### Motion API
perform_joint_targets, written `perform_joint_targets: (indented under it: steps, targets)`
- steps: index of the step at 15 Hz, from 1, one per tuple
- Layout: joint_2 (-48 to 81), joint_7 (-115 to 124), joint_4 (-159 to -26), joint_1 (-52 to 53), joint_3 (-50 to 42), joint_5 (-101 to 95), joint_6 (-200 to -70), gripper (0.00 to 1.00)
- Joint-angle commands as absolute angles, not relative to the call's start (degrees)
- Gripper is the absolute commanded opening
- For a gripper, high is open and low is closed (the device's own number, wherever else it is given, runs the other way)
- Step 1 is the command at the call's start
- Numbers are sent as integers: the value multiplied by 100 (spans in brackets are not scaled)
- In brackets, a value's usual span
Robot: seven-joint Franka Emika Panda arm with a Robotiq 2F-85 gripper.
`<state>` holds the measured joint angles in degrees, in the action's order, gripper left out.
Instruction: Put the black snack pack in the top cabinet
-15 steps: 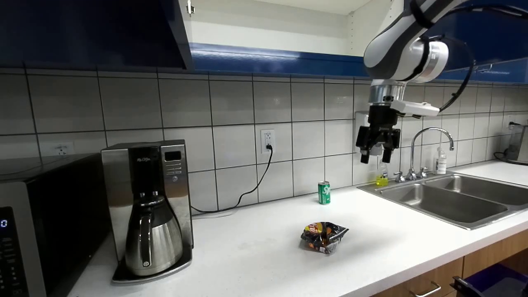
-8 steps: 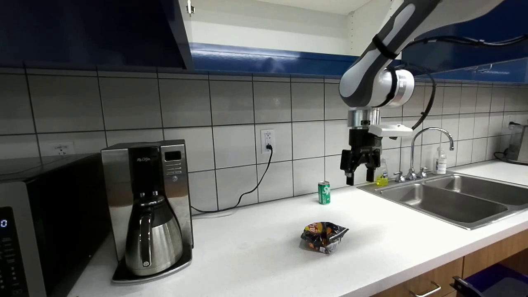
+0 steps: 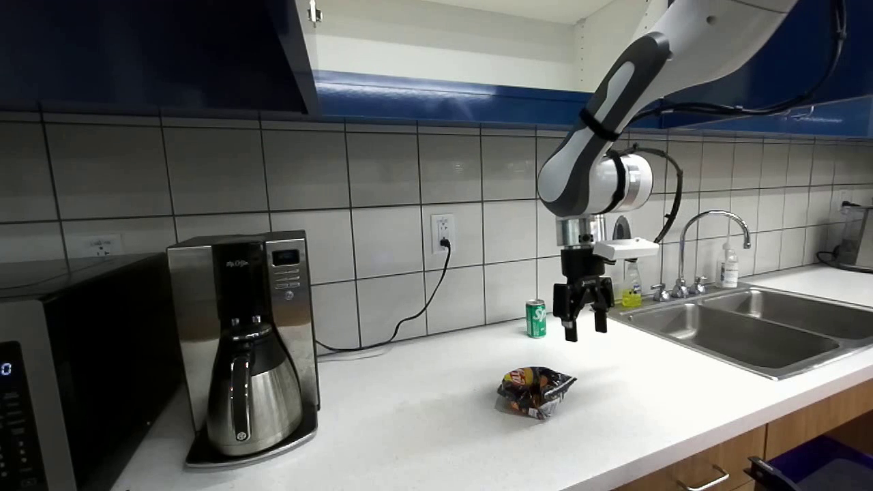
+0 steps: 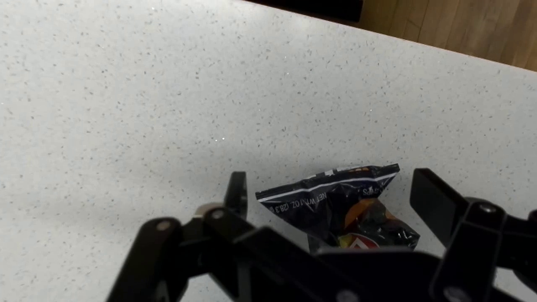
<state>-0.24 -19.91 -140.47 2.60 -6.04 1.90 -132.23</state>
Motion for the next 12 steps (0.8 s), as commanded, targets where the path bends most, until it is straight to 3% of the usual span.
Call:
perform_joint_targets:
  steps: [1,12]
  targets:
    - [377,-2453,-13792,112,-394,388,-13294,100]
    - [1167,-3503,-13191,18,-76,-49,-12924,100]
